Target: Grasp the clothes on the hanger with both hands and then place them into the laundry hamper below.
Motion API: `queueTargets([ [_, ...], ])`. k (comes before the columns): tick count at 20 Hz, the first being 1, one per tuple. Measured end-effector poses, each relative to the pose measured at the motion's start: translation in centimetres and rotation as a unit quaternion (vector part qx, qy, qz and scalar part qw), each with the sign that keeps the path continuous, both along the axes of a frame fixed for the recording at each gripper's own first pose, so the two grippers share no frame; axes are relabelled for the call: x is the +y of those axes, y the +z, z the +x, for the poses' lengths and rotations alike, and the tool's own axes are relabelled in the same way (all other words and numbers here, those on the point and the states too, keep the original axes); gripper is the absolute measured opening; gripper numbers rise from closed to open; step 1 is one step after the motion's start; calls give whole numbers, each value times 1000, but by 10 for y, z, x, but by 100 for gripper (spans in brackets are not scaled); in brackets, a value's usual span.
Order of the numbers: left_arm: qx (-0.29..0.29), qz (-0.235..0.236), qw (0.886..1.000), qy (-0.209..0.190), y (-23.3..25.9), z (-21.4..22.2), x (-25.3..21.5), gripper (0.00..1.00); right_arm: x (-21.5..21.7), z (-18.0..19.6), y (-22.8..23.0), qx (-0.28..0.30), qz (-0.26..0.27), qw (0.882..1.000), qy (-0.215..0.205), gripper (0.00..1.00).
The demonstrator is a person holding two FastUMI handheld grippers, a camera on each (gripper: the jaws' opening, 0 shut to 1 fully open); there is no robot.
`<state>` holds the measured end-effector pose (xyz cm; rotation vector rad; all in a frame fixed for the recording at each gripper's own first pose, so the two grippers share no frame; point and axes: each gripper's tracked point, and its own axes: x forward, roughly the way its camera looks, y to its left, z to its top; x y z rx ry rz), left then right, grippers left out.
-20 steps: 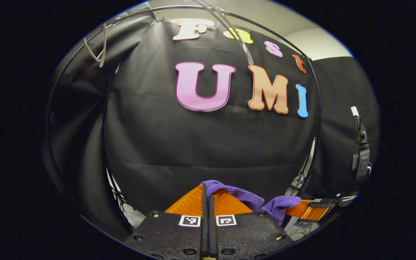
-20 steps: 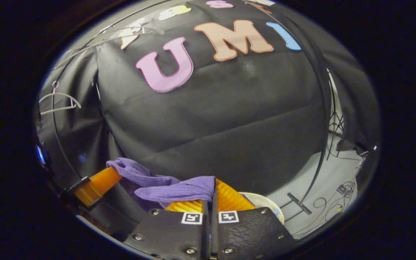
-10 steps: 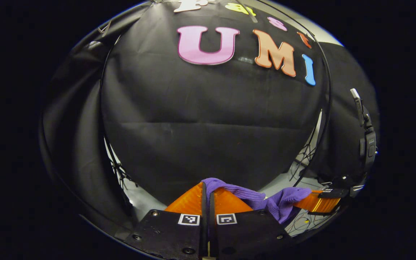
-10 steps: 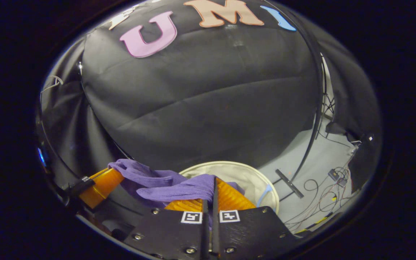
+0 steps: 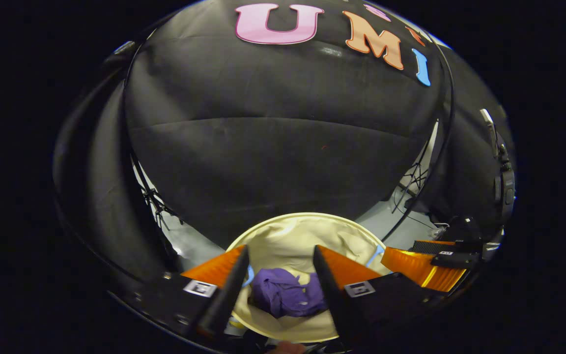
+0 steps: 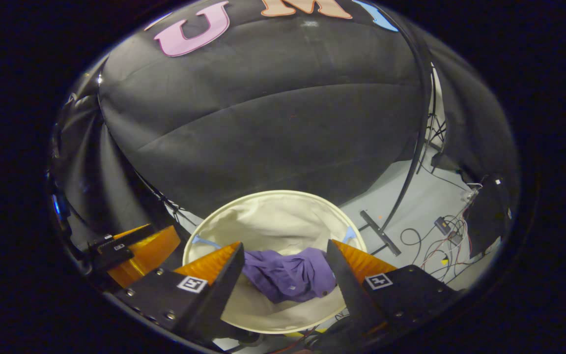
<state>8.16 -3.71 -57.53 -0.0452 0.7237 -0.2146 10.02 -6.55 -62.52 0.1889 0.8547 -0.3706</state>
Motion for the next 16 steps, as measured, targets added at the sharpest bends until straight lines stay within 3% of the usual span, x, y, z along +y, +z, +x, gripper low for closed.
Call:
queueTargets([
  [1,2,-2,1000,0,0,-1,-1,100,-2,0,2,2,-10,1000,3,99],
  [9,-8,1,1000,4,40,2,15,97,-8,23,59,-27,-62,997,34,100],
  [12,-24,22,999,9,61,12,27,96,-11,36,86,-57,-78,995,36,99],
  [16,-35,16,999,33,103,21,38,97,-2,51,141,-98,-113,987,61,99],
])
